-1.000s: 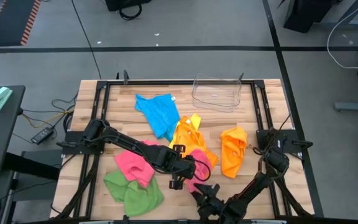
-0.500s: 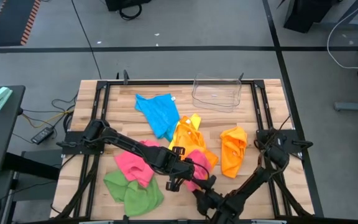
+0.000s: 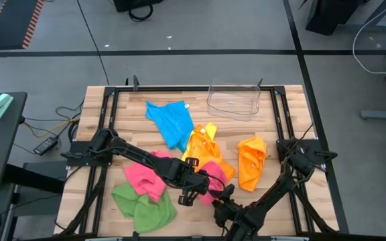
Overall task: Fold microfiber towels
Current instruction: Fold the top pink microfiber cloth
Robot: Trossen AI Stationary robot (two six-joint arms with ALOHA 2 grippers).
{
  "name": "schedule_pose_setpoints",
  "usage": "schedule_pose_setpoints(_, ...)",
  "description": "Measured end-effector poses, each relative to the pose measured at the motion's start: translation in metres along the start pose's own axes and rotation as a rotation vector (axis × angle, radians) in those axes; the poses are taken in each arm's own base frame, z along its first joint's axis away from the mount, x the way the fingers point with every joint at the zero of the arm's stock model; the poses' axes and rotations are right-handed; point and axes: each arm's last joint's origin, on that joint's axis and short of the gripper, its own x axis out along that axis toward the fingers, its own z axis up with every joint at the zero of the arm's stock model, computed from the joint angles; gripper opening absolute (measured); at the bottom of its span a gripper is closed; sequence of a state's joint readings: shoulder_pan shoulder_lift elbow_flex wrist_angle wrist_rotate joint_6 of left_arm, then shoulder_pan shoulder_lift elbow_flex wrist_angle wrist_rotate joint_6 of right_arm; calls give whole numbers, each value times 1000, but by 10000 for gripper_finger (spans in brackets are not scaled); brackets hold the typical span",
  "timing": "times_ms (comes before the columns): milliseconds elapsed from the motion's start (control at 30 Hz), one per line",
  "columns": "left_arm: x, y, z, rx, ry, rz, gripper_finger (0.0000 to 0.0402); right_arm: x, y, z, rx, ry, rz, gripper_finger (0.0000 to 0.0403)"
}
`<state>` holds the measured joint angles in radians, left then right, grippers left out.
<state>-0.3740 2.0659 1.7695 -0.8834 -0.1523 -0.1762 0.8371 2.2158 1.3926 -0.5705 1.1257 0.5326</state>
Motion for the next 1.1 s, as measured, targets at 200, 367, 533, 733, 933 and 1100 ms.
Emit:
schedule_pose_setpoints(200, 0, 0, -1, 3, 6, 0, 33, 8, 2, -2, 23, 25, 65, 174)
schedule_pose_setpoints(367, 0, 0, -1, 6, 6, 0, 20, 22, 0, -1, 24, 53, 161, 181)
schedule_pose_setpoints(533, 0, 0, -1, 6, 6, 0, 27, 10, -3, 4, -86, 67, 188, 181)
schedule_pose_setpoints(733, 0, 0, 0, 49, 15, -72, 31, -21, -9, 26, -179, -65, 281, 180)
schedule_pose_setpoints(933, 0, -3, 0, 146, 0, -80, 16, -6, -12, 35, -154, -96, 306, 180)
schedule_pose_setpoints(1100, -2, -15, -4, 314, 9, -90, 28, -9, -8, 34, -170, -78, 436, 184)
